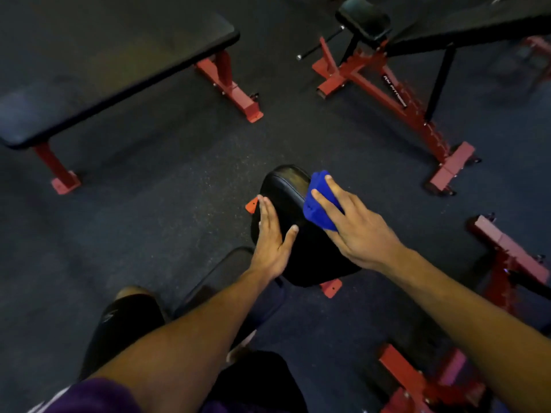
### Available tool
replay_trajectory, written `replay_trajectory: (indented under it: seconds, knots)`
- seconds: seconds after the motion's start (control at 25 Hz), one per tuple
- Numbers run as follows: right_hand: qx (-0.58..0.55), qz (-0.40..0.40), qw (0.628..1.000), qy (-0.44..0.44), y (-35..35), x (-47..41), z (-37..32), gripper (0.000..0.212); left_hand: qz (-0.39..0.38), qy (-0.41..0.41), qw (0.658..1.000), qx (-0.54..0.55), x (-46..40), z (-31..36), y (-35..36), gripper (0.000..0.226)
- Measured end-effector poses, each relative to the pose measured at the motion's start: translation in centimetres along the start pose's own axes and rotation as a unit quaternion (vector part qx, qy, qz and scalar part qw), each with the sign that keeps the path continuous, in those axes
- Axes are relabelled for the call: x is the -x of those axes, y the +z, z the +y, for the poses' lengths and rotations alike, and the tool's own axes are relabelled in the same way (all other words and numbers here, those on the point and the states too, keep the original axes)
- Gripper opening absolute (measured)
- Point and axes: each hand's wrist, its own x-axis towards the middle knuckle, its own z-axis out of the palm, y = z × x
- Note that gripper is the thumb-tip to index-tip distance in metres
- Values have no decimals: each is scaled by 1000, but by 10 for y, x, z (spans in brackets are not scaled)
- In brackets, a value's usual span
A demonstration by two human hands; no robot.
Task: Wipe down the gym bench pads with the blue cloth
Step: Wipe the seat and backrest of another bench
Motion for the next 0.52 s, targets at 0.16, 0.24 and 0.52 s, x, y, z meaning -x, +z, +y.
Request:
replay_trajectory:
  seconds: [0.16,0.24,0.52]
  knots:
    - [23,-8,1000,7,-3,-90,-22,65,106,-63,983,134,-1,11,39,74]
    - [16,-24,1000,12,-6,-114,-29,62,158,-153,944,246,-7,39,58,65]
    - [-61,-5,998,28,-7,11,1,61,142,-162,946,242,-12,32,58,65]
